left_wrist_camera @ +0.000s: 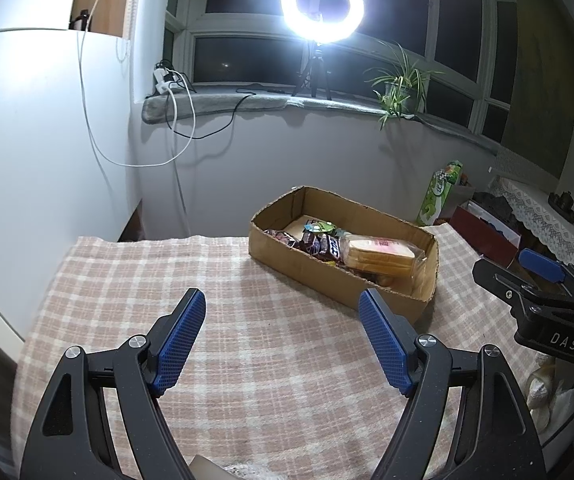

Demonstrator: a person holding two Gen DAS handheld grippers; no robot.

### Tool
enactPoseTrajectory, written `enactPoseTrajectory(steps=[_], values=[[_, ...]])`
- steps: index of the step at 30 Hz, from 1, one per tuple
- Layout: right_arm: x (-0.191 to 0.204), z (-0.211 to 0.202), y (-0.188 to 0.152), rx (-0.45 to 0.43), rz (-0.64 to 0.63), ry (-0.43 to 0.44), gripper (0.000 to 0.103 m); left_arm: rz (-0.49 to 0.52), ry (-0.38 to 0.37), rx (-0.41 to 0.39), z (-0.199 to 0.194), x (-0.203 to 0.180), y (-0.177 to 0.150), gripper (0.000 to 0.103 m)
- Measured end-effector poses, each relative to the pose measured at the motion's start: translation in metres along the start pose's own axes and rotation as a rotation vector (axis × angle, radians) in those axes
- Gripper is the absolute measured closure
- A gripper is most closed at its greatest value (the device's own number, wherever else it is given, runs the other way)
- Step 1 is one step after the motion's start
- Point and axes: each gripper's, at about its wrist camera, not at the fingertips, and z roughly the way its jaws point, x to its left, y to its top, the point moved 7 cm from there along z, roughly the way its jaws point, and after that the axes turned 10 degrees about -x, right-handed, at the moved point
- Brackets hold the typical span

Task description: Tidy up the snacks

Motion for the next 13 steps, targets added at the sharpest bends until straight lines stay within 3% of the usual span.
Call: enactPoseTrajectory(steps=[13], values=[[0.0015,0.0017,-0.0036,0.003,0.000,0.001,0.000,0.007,0.003,-0.010,-0.0003,-0.0015,0.0002,0.024]])
